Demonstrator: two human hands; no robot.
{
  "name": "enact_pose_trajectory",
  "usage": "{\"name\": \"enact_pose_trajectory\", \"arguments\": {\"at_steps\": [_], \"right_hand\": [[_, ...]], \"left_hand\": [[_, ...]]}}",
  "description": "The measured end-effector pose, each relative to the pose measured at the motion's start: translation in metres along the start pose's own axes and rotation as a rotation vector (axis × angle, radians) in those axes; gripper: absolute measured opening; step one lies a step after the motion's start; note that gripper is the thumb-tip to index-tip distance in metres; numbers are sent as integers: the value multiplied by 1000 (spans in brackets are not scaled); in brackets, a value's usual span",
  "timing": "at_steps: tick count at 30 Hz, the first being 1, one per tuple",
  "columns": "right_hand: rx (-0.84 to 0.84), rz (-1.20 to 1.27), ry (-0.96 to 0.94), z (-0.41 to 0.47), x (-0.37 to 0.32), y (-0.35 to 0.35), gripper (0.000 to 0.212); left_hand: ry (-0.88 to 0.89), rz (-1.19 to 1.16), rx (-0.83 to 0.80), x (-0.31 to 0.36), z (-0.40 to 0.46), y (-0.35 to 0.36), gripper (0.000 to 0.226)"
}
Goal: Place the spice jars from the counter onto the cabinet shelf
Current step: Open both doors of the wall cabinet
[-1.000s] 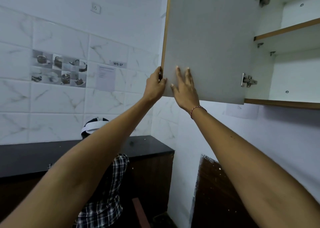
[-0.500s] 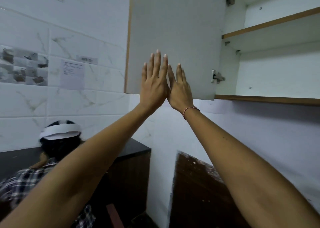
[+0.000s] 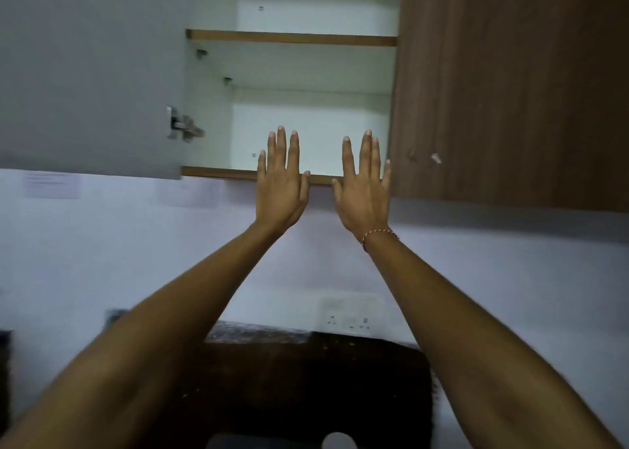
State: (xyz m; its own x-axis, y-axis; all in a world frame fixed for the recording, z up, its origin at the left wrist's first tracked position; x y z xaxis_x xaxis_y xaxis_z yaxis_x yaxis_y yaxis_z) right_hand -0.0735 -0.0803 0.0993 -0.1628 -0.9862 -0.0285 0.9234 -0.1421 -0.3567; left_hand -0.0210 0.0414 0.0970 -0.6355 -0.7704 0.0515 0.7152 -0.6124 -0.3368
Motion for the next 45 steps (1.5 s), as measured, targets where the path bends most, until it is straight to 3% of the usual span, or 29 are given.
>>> {"name": "enact_pose_trajectory", "arguments": {"at_steps": [9, 12, 14, 16, 25, 30, 41, 45], "right_hand": [[-57, -112, 90, 5, 118, 7, 70], [-102, -59, 88, 10, 136, 17, 78], [-136, -35, 70, 10, 141, 22, 88], [-143, -33, 53, 9, 141, 24, 93], [-47, -7, 88, -13, 117, -27, 98], [37, 28, 36, -38, 99, -87, 89], [36, -246, -100, -69, 77, -197, 77], [63, -327, -54, -77, 87, -229, 70]], "left_hand": [[142, -321, -176, 120, 34, 107, 64], [2, -749, -325, 141, 48, 131, 64], [-160, -1004, -316, 144, 55, 133, 59], [-272, -1111, -256, 140, 57, 128, 46], [-322, -1172, -83, 142, 41, 69, 35], [-210, -1131, 15, 166, 24, 13, 32], [-112, -1272, -12, 224, -3, -61, 33], [-40, -1336, -36, 250, -11, -83, 34]]}}
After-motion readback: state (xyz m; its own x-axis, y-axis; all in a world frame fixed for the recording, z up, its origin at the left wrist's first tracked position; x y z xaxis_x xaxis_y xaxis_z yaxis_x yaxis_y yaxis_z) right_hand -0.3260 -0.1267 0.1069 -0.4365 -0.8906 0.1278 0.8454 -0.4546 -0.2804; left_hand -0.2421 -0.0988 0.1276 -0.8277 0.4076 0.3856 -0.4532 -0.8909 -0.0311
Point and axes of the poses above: each hand's wrist, its own z-axis towards the middle knuckle, its own y-axis out of the palm, x = y × z, the point moved 7 cm from there along z, towards the middle knuckle, and after that the axes turned 8 degrees about z, right-handed, at the moved point
